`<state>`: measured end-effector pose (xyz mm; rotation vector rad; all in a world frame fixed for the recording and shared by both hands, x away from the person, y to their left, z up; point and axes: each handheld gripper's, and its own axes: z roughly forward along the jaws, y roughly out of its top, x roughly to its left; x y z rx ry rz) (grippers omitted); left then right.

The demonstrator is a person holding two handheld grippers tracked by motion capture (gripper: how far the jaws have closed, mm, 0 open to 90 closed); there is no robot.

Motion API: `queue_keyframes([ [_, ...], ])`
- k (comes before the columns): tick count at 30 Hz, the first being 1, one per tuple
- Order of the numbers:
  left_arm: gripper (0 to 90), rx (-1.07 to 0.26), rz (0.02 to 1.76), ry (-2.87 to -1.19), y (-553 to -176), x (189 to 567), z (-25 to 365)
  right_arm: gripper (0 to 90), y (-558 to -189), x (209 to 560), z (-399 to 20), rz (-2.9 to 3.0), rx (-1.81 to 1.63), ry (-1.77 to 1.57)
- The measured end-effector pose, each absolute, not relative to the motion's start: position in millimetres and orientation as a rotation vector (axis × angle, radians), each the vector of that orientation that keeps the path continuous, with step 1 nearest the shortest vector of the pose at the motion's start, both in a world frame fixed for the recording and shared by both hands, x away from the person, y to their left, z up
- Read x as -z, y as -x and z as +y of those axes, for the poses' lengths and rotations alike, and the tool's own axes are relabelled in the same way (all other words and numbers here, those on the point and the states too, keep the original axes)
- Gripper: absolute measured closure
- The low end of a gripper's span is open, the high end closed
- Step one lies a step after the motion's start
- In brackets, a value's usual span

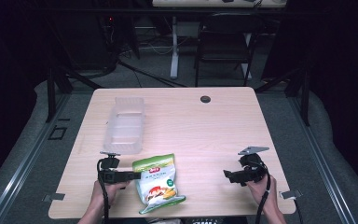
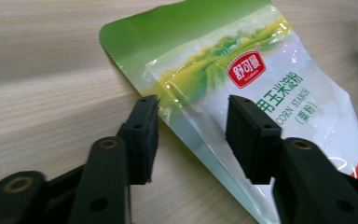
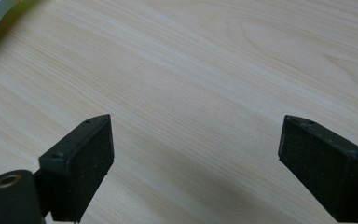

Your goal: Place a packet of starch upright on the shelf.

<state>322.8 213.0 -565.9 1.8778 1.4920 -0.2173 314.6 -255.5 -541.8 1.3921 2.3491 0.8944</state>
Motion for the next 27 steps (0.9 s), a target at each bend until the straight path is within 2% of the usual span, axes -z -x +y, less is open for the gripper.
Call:
queue_keyframes([
  [4, 67.1, 0.194, 1.506, -1.874, -323, 566, 215, 14.3, -314, 541, -249, 2.358, -0.872, -1.381],
  [5, 67.1, 0.187, 1.51, -1.872, -323, 566, 215, 14.3, -314, 541, -249, 2.358, -0.872, -1.381],
  [6, 73.5, 0.187, 1.522, -1.862, -324, 567, 216, 15.0, -314, 540, -245, 2.376, -0.859, -1.366],
  [12, 84.1, 0.175, 1.522, -1.842, -324, 567, 218, 22.8, -313, 540, -234, 2.389, -0.862, -1.353],
  [13, 89.6, 0.174, 1.533, -1.832, -324, 566, 218, 23.9, -313, 540, -232, 2.404, -0.868, -1.344],
  [20, 89.9, 0.154, 1.539, -1.836, -323, 567, 217, 29.0, -313, 537, -217, 2.425, -0.923, -1.322],
  [21, 89.3, 0.159, 1.541, -1.833, -323, 567, 218, 30.3, -313, 537, -214, 2.43, -0.938, -1.318],
  [23, 76.2, 0.173, 1.561, -1.813, -324, 566, 220, 33.8, -314, 536, -208, 2.437, -0.961, -1.315],
  [24, 65.7, 0.19, 1.557, -1.807, -324, 566, 222, 35.1, -313, 535, -206, 2.453, -0.967, -1.314],
  [25, 65.7, 0.191, 1.561, -1.792, -323, 565, 222, 36.4, -313, 535, -202, 2.459, -0.977, -1.313],
  [26, 55.5, 0.202, 1.546, -1.792, -323, 565, 220, 39.5, -312, 534, -195, 2.483, -0.998, -1.297],
  [27, 52.2, 0.202, 1.546, -1.792, -323, 565, 220, 39.5, -312, 534, -195, 2.483, -0.998, -1.297],
])
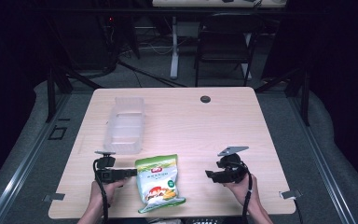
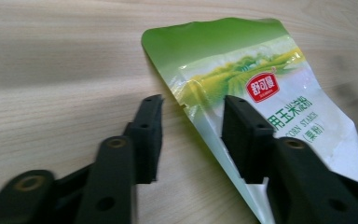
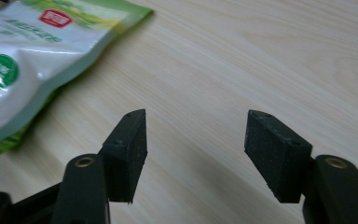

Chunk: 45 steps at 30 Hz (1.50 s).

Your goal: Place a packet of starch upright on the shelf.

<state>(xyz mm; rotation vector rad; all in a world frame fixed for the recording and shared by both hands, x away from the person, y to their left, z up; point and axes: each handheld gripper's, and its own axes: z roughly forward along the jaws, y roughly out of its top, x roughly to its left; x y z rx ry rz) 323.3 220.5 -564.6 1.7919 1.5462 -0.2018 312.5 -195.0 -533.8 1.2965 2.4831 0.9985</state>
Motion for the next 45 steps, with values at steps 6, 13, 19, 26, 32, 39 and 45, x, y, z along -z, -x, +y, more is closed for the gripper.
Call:
queue_keyframes([
  [6, 44.6, 0.244, 1.523, -1.796, -324, 567, 216, 48.3, -311, 533, -167, 2.558, -1.059, -1.232],
  [13, 45.9, 0.289, 1.504, -1.791, -326, 571, 208, 57.1, -315, 541, -129, 2.665, -1.044, -1.151],
  [19, 48.6, 0.292, 1.495, -1.802, -327, 572, 207, 62.7, -320, 549, -111, 2.697, -1.041, -1.128],
  [26, 51.7, 0.329, 1.499, -1.786, -327, 575, 206, 71.4, -323, 555, -101, 2.73, -1.018, -1.093],
  [32, 61.6, 0.435, 1.46, -1.742, -326, 578, 204, 78.3, -326, 559, -94, 2.728, -1.039, -1.078],
  [39, 77.7, 0.326, 1.372, -1.834, -325, 573, 197, 79.8, -326, 561, -92, 2.735, -1.048, -1.075],
  [45, 84.1, 0.266, 1.33, -1.877, -322, 568, 194, 69.3, -327, 559, -97, 2.726, -1.019, -1.093],
])
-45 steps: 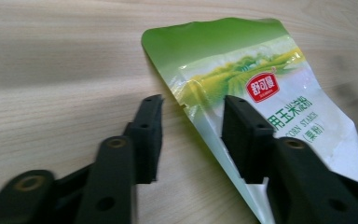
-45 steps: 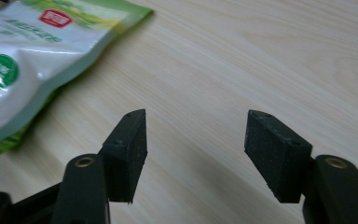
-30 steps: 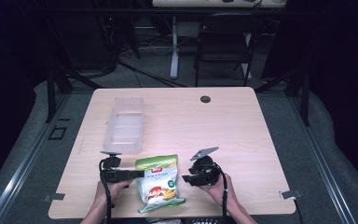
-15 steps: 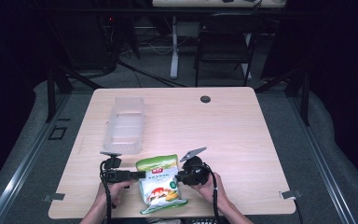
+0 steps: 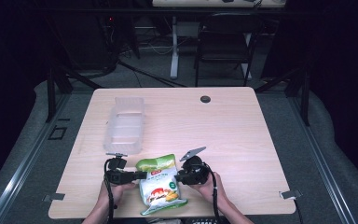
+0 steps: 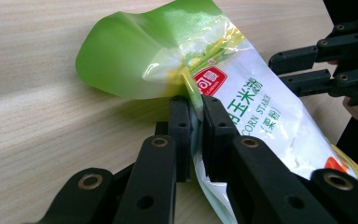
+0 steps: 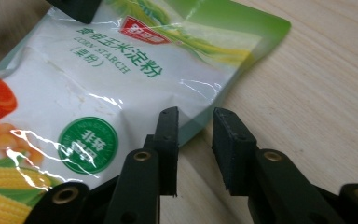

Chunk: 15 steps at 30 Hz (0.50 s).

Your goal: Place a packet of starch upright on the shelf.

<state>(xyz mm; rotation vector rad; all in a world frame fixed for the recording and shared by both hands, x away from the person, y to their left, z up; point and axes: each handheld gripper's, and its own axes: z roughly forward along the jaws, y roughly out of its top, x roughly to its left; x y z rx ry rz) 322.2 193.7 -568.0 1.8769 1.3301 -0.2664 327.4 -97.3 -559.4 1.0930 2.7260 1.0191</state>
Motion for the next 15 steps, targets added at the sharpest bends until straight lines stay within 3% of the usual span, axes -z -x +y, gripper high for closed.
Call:
queue_keyframes([
  [15, 84.5, 0.141, 1.295, -1.844, -321, 556, 203, 48.6, -323, 540, -127, 2.69, -1.02, -1.094],
])
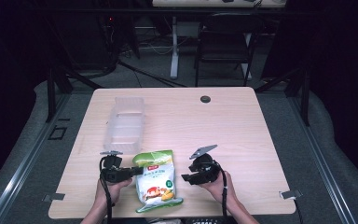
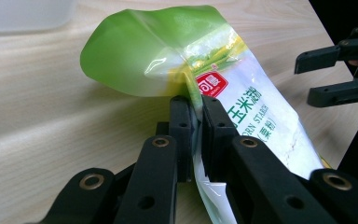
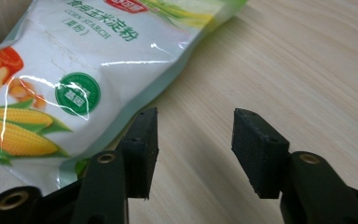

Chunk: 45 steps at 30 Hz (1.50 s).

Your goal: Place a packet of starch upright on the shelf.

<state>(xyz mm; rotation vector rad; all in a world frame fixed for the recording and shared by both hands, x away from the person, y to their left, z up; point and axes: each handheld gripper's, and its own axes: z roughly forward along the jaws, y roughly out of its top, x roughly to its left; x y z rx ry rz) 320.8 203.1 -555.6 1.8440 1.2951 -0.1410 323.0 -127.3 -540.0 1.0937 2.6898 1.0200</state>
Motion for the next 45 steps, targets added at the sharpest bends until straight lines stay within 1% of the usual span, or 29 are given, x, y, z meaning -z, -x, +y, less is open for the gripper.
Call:
queue_keyframes([
  [3, 84.5, 0.111, 1.293, -1.842, -320, 553, 205, 43.8, -323, 536, -141, 2.666, -1.034, -1.113],
  [5, 84.7, 0.092, 1.294, -1.828, -319, 549, 208, 38.6, -322, 531, -157, 2.644, -1.046, -1.146],
  [6, 84.8, 0.092, 1.294, -1.828, -319, 549, 208, 38.6, -322, 531, -157, 2.644, -1.046, -1.146],
  [7, 84.9, 0.079, 1.288, -1.823, -319, 547, 210, 34.9, -319, 528, -167, 2.614, -1.058, -1.173],
  [8, 84.9, 0.079, 1.288, -1.823, -319, 547, 210, 34.9, -319, 528, -167, 2.614, -1.058, -1.173],
  [9, 84.9, 0.07, 1.288, -1.812, -319, 547, 211, 30.1, -316, 524, -175, 2.585, -1.053, -1.183],
  [10, 84.9, 0.059, 1.284, -1.804, -318, 546, 212, 30.1, -316, 524, -175, 2.585, -1.053, -1.183],
  [12, 84.8, 0.02, 1.269, -1.794, -317, 542, 215, 22.9, -311, 521, -187, 2.551, -1.039, -1.207],
  [13, 84.8, 0.014, 1.263, -1.795, -317, 542, 216, 20.6, -309, 521, -192, 2.551, -1.034, -1.211],
  [14, 84.7, 0.014, 1.263, -1.795, -317, 542, 216, 20.6, -309, 521, -192, 2.551, -1.034, -1.211],
  [15, 84.6, 0.0, 1.253, -1.794, -317, 540, 217, 18.0, -306, 521, -199, 2.53, -1.046, -1.237],
  [19, 84.7, -0.008, 1.241, -1.785, -318, 538, 219, 14.9, -299, 521, -212, 2.494, -1.025, -1.258],
  [25, 85.7, -0.031, 1.206, -1.793, -317, 534, 220, 12.8, -289, 524, -226, 2.442, -1.002, -1.325],
  [28, 85.5, -0.037, 1.18, -1.793, -317, 532, 220, 12.3, -292, 520, -228, 2.427, -0.994, -1.284],
  [38, 85.7, -0.065, 1.153, -1.8, -315, 527, 221, 11.2, -309, 524, -235, 2.418, -1.005, -1.27],
  [45, 85.5, -0.094, 1.12, -1.786, -313, 524, 222, 7.2, -312, 524, -240, 2.415, -1.031, -1.29],
])
